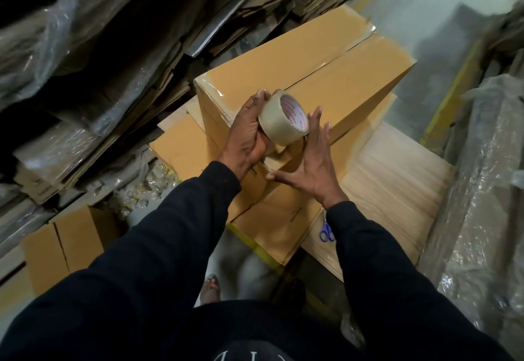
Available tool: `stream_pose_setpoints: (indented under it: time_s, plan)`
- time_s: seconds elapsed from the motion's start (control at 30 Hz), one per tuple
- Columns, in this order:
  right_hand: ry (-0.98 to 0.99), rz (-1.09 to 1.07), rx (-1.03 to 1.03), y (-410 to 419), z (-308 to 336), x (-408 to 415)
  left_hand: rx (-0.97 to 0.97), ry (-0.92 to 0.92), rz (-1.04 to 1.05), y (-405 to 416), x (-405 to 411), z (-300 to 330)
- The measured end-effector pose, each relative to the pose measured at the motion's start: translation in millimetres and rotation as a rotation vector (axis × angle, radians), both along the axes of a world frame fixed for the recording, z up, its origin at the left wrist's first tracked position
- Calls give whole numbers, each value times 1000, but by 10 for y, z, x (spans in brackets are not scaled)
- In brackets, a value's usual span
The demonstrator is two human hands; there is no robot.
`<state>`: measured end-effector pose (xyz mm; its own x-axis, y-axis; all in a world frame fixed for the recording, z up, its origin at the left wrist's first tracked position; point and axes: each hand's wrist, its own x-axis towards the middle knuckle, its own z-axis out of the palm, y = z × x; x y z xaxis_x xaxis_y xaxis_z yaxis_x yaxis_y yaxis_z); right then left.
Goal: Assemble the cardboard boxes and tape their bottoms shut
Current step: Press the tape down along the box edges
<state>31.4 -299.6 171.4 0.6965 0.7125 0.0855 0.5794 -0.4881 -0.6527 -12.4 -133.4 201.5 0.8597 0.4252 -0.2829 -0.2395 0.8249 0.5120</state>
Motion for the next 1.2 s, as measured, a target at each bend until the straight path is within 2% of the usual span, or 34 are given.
stream_pose_setpoints:
  time_s: [0.13,0.27,0.33,0.43,0.67,0.87,0.97,1.07,1.2]
  plan:
    - [-29,-28,-12,39,29,-36,-16,9,-50,32,5,-13]
    - [-109,-172,-68,119,-40,-158,-3,27,-97,97,8,15]
    - [-66,-192,-93,145,-88,-196,7,7,-126,162,6,44]
    - [35,-166,-157,136,-45,-175,81,-5,-170,288,-6,136]
    - [29,-138,-306,112,126,-577,355,-16,-328,514,-44,324]
    - [58,-187,-373,434,266,-1677,285,-30,-454,529,-251,242]
    - [120,-185,-361,488,346,-1880,189,-9,-464,574,-277,206]
    - [165,-186,-254,380,378,-1768,46,39,-442,630,-263,148]
    - [50,-449,19,167,311,-952,-55,76,-450,672,-265,117]
